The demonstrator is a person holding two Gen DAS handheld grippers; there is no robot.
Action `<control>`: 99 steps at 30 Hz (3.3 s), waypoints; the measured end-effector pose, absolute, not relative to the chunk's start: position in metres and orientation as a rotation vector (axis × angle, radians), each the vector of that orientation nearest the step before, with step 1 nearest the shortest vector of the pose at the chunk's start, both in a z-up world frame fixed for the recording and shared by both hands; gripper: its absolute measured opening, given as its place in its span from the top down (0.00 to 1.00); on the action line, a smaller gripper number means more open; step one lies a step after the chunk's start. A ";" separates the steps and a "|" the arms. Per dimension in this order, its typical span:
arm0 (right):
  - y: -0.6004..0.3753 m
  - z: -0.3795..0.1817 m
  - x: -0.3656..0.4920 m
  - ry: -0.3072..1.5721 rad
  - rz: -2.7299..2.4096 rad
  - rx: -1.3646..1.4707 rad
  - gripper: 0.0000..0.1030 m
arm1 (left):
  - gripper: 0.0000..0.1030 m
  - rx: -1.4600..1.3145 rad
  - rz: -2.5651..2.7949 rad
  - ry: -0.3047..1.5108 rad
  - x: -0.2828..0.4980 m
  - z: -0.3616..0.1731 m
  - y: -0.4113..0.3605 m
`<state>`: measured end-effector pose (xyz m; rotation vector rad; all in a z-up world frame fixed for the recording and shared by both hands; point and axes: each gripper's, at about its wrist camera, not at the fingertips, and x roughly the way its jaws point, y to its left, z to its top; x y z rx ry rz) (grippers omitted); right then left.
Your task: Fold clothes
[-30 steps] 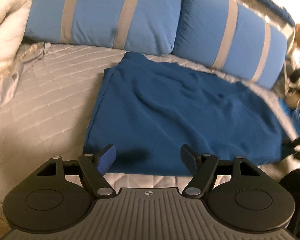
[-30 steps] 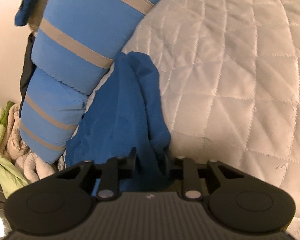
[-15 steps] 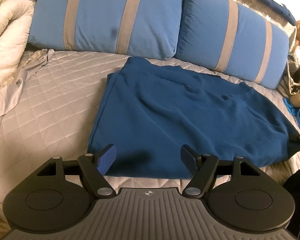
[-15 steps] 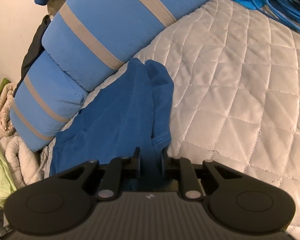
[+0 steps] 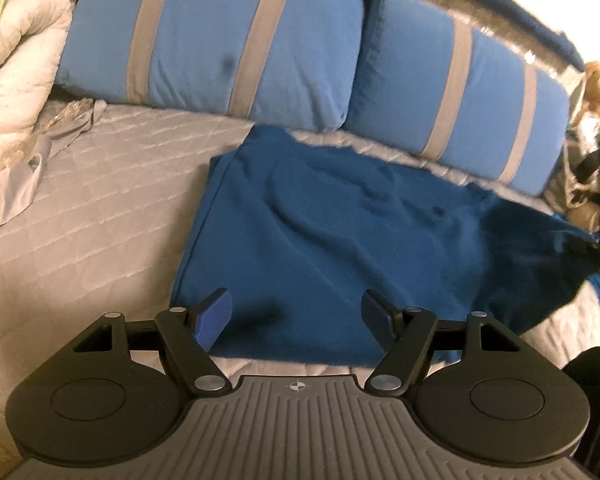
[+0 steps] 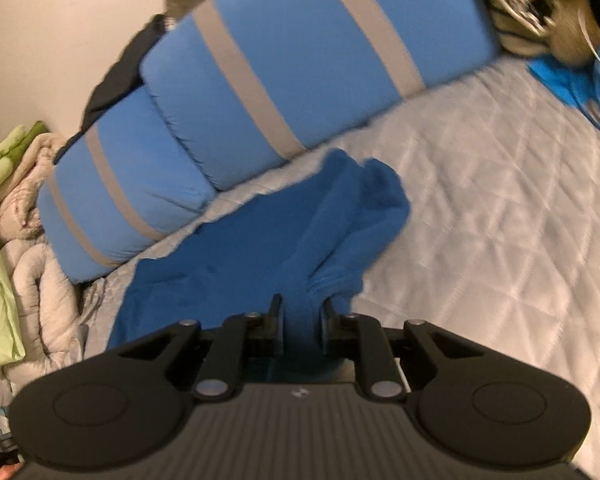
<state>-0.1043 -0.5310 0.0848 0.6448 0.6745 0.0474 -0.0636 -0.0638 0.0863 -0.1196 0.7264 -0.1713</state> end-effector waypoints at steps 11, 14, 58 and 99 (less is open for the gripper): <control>-0.355 0.163 -0.015 0.554 0.313 0.342 0.86 | 0.31 -0.187 -0.082 0.616 -0.102 0.118 0.004; -0.273 0.160 -0.007 0.550 0.467 0.223 0.86 | 0.31 -0.210 -0.003 0.614 -0.113 0.115 0.030; -0.334 0.062 0.020 0.599 0.234 0.264 0.00 | 0.31 -0.190 -0.203 0.924 0.023 0.075 -0.026; -0.369 -0.016 0.163 0.851 0.435 0.880 0.74 | 0.72 -0.806 -0.392 1.014 0.027 -0.010 0.039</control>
